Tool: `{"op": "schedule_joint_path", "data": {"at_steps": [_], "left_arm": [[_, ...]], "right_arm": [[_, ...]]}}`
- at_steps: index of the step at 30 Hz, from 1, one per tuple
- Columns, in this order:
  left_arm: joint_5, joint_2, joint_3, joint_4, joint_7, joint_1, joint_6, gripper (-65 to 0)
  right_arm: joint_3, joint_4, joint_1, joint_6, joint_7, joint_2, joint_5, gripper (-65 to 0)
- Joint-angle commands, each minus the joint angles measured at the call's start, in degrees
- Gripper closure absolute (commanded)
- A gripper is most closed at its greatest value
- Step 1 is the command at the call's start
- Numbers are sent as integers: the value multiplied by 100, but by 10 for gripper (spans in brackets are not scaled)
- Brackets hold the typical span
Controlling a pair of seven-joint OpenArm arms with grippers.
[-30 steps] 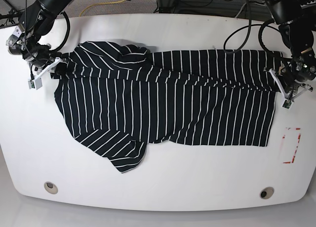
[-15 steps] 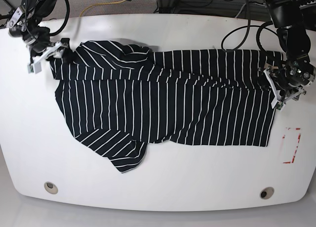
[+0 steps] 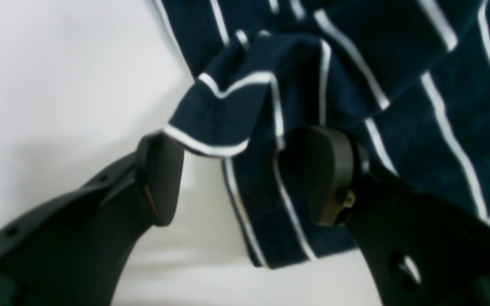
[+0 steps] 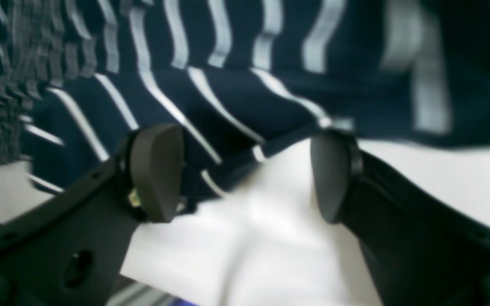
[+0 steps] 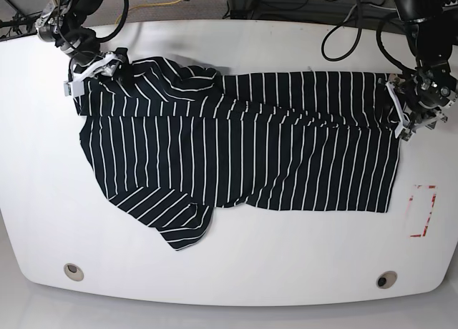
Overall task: Fold the T-shirt properly
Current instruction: 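Release and regrasp the shirt edge with the right gripper, shifting inward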
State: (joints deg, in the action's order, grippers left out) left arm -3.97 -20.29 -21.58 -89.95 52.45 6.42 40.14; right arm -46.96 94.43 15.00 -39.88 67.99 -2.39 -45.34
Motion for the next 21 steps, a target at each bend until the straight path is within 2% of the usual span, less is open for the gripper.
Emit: {"op": "schedule_joint_path", "data": {"at_steps": [1,5,7,9,11,14,15,21], "left_arm": [[-30,-94,-26,-143,-97,-39,-14,-397],[-30,-94,-35,-99,-97,75,-14,-397],[-30,-94,-44,-90,-97,75,-14,-397],[-30,-94,-44,-90,-97,93,-14,-397],[-30,-102,-44,-108,-97,163,-14,-397],[-30,-94,-44,-134,-97,207,-14,-397],[-30,-94,-44,-117,-97,207,-14,-397],[-30,-94,-44,-90,-97,198,-14,-397]], "right_arm": [[-21,82,-2,-12,-34,24,-77,-438],[-21,82,16,-12,-34,182,-68,-436],[-21,82,34,-12,-34,279,-59,-411],[-21,82,60,-12,-34,340,-77,-344],[-21,82,113,-12,-34,358,-77,-238],[-21,82,192,-12,-34,358,-77,-41],[-21,91,209,-12,-34,358,-77,-5],[-21,381,614,-12,-25,323,-455,-11]]}}
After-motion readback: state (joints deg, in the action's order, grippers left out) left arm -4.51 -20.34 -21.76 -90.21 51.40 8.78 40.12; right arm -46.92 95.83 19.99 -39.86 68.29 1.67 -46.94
